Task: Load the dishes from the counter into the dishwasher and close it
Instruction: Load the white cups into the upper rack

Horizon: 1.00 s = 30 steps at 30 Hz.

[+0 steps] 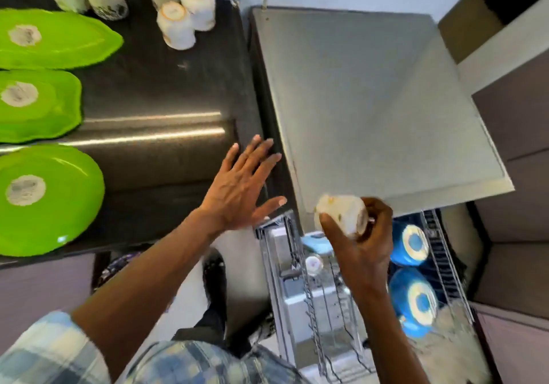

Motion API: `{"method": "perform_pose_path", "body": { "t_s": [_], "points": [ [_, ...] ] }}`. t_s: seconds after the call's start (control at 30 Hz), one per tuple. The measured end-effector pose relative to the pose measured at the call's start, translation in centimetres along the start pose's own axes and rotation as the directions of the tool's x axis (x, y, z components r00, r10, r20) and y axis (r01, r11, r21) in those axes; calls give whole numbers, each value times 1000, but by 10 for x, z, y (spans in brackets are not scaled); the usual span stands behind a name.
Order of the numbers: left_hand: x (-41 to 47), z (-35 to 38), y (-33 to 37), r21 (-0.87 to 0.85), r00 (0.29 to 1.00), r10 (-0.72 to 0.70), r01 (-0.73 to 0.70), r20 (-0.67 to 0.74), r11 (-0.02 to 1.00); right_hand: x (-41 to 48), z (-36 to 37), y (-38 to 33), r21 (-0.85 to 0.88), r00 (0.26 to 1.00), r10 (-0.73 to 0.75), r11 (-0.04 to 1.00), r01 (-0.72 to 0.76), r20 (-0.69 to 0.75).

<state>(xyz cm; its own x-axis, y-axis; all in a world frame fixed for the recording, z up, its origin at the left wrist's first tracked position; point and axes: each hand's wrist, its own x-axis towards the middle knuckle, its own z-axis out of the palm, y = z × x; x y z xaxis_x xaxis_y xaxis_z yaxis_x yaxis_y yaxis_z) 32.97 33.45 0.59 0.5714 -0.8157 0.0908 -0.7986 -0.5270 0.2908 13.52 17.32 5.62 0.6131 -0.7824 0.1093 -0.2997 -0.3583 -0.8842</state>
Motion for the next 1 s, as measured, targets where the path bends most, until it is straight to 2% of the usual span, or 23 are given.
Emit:
{"method": "perform_pose_path", "body": {
  "t_s": [0.1, 0.2, 0.27, 0.33, 0.43, 0.57, 0.7, 0.83, 0.9, 1.0],
  "points": [
    [9, 14, 15, 95, 993, 10, -21, 119, 995, -52, -41, 56, -157, 989, 129, 978, -139, -71],
    [12, 17, 12, 147, 989, 14, -36, 148, 988, -92, -54, 118, -353, 966, 245, 899, -260, -86],
    [12, 20, 13, 163, 990, 14, -37, 142, 986, -108, -53, 152, -441, 936, 348, 835, -329, -39],
    [13, 21, 13, 169, 991, 7, -30, 133, 985, -120, -47, 180, -517, 907, 419, 786, -338, 45],
    [13, 24, 12, 159, 994, 6, -23, 109, 987, -129, -34, 222, -620, 883, 438, 743, -252, 167],
    [11, 28, 15, 147, 998, -2, -8, 68, 989, -126, -14, 260, -718, 821, 529, 655, -235, 214],
    [10, 29, 14, 150, 999, 0, -6, 39, 989, -122, -8, 279, -728, 770, 581, 643, -236, 264],
    [11, 30, 14, 136, 1000, -6, 4, 16, 991, -116, -14, 282, -528, 791, 505, 801, -281, 346],
    [11, 30, 14, 138, 1000, -5, 2, 23, 990, -118, -21, 282, -449, 813, 470, 842, -297, 344],
    [10, 30, 13, 122, 1000, 3, -4, 5, 992, -121, -33, 273, -396, 802, 528, 824, -404, 279]
  ]
}}
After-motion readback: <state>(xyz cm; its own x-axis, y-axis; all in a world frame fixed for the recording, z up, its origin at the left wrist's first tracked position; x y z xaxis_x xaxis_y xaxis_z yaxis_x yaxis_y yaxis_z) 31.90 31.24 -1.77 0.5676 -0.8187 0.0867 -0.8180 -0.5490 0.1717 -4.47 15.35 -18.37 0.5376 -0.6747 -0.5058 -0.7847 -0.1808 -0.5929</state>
